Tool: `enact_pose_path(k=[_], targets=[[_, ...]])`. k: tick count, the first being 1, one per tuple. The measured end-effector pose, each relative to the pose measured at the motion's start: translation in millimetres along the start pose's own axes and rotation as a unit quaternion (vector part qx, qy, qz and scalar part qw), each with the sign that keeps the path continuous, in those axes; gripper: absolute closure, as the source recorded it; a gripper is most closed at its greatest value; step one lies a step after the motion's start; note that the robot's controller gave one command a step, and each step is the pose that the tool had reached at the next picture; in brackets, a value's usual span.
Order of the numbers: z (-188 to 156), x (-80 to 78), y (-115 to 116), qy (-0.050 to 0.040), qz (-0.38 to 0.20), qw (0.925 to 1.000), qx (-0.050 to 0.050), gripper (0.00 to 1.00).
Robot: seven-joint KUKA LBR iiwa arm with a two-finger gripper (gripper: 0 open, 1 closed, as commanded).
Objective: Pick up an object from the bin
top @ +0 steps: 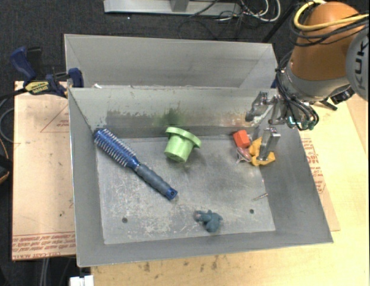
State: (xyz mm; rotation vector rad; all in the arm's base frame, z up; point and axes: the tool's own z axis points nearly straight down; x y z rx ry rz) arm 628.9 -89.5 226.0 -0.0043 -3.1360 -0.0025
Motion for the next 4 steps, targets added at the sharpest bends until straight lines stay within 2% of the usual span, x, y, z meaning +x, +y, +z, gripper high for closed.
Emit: enact_pose_path(k=[1,2,3,4], targets=[[155.5,50.6,-45.0,-0.0081,0.035,0.9993,0.000,0.00],[20.8,66.4,61.0,-0.0083,-0.035,0.9994,0.000,0.00],[149.3,12.2,95.8,-0.0058,-0.097,0.9953,0.000,0.00],[44.1,52.4,161.5,-0.0072,-0.183,0.9831,0.000,0.00]])
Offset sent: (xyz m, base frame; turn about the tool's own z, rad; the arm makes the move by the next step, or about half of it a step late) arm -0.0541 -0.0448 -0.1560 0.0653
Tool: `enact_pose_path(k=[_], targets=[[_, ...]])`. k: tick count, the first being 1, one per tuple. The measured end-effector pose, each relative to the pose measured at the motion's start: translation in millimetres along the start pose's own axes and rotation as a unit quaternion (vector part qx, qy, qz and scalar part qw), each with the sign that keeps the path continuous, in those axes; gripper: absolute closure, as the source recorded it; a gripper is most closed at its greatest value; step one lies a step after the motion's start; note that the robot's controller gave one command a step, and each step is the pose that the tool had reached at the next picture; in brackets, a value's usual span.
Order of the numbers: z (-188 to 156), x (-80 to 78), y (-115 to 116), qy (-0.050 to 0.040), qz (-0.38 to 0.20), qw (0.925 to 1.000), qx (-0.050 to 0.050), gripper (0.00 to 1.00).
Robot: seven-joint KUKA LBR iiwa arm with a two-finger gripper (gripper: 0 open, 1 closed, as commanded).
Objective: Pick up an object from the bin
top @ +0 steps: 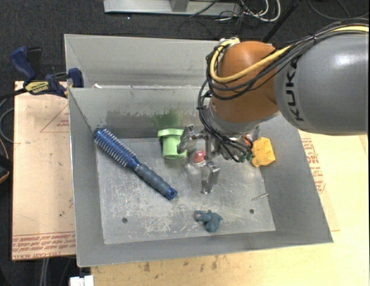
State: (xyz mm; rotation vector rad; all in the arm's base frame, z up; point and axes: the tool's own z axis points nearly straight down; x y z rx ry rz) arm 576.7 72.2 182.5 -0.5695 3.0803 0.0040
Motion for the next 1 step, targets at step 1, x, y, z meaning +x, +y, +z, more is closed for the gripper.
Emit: enact_pose_path(k=[1], targets=[[111.6,-13.1,42.0,-0.0005,-0.039,0.9992,0.000,0.00]])
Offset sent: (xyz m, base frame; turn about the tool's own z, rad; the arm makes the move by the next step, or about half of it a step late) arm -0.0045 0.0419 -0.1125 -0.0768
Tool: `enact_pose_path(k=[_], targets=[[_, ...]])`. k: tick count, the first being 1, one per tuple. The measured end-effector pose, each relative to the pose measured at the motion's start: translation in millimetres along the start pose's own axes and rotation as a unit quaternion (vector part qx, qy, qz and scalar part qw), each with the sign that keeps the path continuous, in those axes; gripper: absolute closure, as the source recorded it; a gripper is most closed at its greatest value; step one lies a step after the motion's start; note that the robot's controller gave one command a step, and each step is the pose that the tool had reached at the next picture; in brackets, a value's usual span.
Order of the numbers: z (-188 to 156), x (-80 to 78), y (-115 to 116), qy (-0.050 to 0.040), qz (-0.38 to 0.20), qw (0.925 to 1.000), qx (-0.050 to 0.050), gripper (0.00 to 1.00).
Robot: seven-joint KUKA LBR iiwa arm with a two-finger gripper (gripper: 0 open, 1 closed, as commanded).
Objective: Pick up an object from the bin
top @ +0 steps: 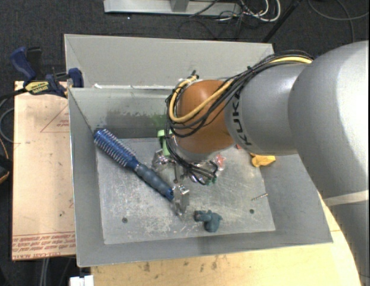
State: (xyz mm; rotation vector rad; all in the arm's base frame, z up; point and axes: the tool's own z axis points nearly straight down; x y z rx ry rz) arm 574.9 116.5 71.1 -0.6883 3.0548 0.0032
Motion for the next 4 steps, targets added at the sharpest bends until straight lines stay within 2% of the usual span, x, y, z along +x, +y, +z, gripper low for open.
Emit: enact_pose_path(k=[1,2,3,4], targets=[[-3.7,-1.0,-1.4,-0.0016,0.001,1.0000,0.001,1.00],[-173.1,17.3,9.1,-0.0004,-0.023,0.9997,0.001,1.00],[-168.2,18.3,9.2,0.0035,-0.023,0.9997,0.000,0.00],[-16.2,46.7,61.6,0.0087,-0.120,0.9928,-0.003,0.00]])
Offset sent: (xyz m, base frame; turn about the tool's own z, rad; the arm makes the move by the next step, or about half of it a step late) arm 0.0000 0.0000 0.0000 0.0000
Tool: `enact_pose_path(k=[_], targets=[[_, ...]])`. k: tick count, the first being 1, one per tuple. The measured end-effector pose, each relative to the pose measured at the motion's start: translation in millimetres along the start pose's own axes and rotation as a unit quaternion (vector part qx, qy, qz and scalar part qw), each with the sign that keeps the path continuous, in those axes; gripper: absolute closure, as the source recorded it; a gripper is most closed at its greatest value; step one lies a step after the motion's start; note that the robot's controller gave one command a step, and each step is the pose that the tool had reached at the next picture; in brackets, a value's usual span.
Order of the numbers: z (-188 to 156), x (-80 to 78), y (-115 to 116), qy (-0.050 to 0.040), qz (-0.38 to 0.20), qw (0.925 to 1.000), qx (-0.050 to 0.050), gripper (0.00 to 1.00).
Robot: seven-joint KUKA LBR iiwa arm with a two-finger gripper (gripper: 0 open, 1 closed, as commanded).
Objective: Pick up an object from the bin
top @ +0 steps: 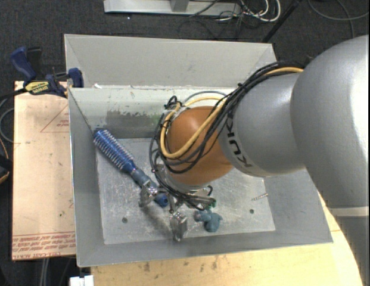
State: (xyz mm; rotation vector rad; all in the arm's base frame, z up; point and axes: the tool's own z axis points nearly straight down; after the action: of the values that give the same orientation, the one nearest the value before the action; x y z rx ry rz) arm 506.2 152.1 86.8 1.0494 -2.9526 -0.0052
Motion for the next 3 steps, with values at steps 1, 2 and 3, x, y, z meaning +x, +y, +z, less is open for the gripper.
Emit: enact_pose_path(k=[1,2,3], targets=[[-83.4,8.9,-82.4,-0.0085,0.036,0.9993,0.007,0.00],[-9.2,0.2,-30.8,-0.0148,0.010,0.9998,0.006,0.00],[-20.4,-64.5,-54.2,-0.0078,0.069,0.9976,0.003,0.00]])
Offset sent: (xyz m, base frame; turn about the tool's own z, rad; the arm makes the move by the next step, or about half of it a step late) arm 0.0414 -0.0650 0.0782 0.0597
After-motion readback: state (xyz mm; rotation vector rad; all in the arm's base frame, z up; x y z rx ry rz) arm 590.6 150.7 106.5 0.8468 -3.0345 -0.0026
